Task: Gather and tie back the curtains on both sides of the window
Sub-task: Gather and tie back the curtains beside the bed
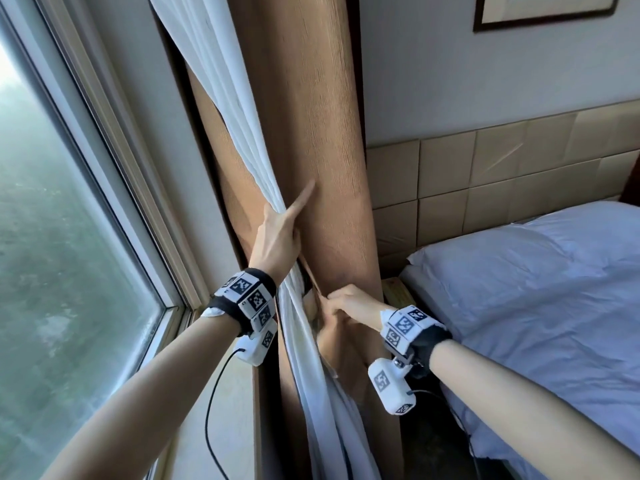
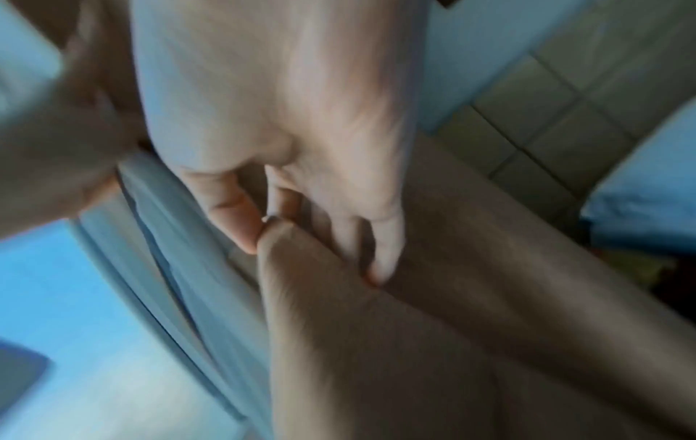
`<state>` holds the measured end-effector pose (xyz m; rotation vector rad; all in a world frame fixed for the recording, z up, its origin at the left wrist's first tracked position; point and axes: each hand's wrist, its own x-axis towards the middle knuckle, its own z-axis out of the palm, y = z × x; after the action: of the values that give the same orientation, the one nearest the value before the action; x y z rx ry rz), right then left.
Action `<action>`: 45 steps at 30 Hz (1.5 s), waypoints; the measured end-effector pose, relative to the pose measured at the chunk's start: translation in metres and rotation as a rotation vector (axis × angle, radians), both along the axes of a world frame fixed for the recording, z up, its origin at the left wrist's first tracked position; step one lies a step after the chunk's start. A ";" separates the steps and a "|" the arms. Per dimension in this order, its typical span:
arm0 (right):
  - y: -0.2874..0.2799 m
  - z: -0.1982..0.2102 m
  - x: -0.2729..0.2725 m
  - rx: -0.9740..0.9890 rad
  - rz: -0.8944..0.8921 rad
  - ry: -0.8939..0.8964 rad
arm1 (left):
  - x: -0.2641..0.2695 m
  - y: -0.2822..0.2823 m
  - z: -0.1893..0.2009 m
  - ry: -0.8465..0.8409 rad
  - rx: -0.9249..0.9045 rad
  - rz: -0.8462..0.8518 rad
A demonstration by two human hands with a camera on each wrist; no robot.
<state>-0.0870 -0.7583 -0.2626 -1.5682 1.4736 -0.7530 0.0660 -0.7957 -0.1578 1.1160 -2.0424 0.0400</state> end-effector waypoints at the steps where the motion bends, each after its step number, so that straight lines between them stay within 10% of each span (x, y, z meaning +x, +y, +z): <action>1: 0.005 0.005 -0.003 -0.003 0.045 -0.048 | 0.001 -0.006 -0.001 0.008 0.026 0.024; 9: 0.012 0.009 -0.011 0.027 0.042 -0.225 | 0.006 -0.028 0.007 0.026 0.166 0.045; 17: -0.012 -0.011 0.032 -0.121 0.005 0.354 | 0.008 -0.021 0.009 0.030 0.166 0.033; 22: -0.012 -0.007 0.011 -0.026 0.129 0.315 | 0.023 -0.019 0.005 0.027 0.164 0.059; 28: -0.016 0.024 -0.052 -0.570 -0.506 0.033 | 0.024 -0.018 0.004 0.024 0.168 0.073; 32: -0.029 0.037 -0.059 -0.382 -0.384 0.034 | 0.013 -0.015 0.003 0.039 0.148 0.072; 38: -0.035 0.021 -0.029 -0.779 -0.552 0.162 | 0.010 -0.011 0.002 0.048 0.162 0.043; 45: -0.059 0.032 -0.047 -0.248 -0.403 -0.161 | 0.017 -0.010 0.004 0.014 0.197 0.041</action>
<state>-0.1340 -0.8173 -0.2304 -1.3586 1.6432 -1.3068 0.0826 -0.8056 -0.1542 1.2752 -2.0442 -0.1504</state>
